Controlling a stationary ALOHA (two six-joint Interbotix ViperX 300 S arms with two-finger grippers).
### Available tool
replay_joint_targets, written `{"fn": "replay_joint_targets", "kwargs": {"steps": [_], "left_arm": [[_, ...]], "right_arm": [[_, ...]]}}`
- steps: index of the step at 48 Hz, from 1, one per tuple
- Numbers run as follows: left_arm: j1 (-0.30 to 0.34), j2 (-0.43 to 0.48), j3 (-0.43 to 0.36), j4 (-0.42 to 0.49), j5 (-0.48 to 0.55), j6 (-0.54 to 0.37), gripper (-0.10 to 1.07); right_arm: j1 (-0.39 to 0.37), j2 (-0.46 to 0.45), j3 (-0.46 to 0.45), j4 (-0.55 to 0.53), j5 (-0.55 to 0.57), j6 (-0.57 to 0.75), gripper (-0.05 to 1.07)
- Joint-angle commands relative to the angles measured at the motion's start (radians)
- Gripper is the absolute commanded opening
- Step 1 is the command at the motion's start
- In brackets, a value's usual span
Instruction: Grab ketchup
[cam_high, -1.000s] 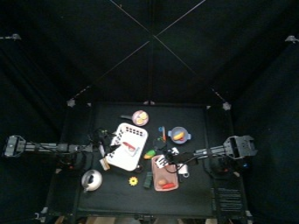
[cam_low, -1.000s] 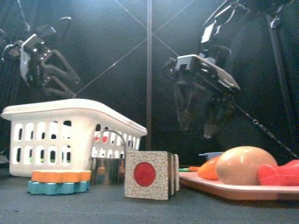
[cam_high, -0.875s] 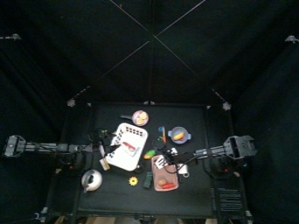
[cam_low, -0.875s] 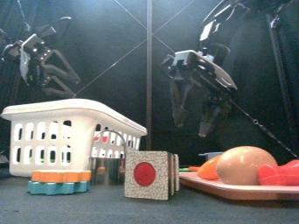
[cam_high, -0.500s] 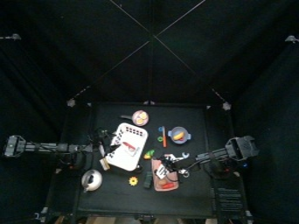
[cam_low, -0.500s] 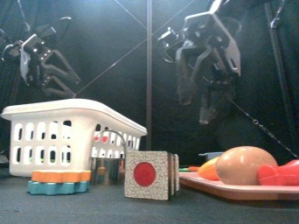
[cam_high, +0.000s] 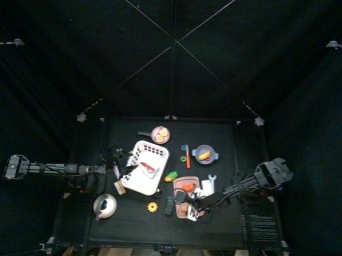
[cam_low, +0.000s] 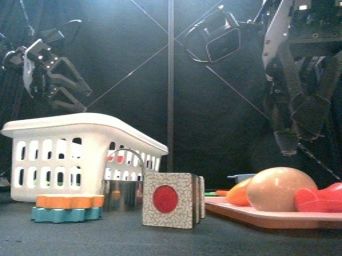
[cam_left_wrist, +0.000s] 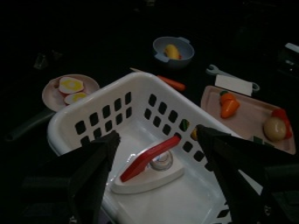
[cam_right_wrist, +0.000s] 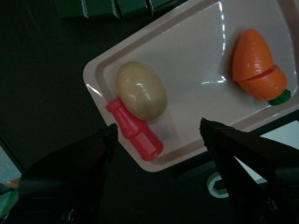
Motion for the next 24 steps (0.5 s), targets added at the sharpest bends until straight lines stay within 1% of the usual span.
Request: {"fn": "replay_joint_targets", "kwargs": {"steps": [1,6,11,24], "left_arm": [[0.0,0.0,-0.012,-0.011,0.003,0.0,1.02],[0.0,0.002,-0.011,-0.015,0.005,0.0,1.02],[0.0,0.0,-0.009,-0.015,0.003,0.0,1.02],[0.002,0.0,-0.009,-0.015,0.003,0.0,1.02]], "right_arm": [[-0.002,0.003,-0.034,-0.011,0.003,0.0,1.03],[0.0,0.032,-0.044,-0.026,0.012,-0.003,1.03],[0.009,0.038,-0.057,-0.037,0.025,-0.002,1.03],[0.038,0.04,-0.069,0.014,0.075,0.0,1.03]]}}
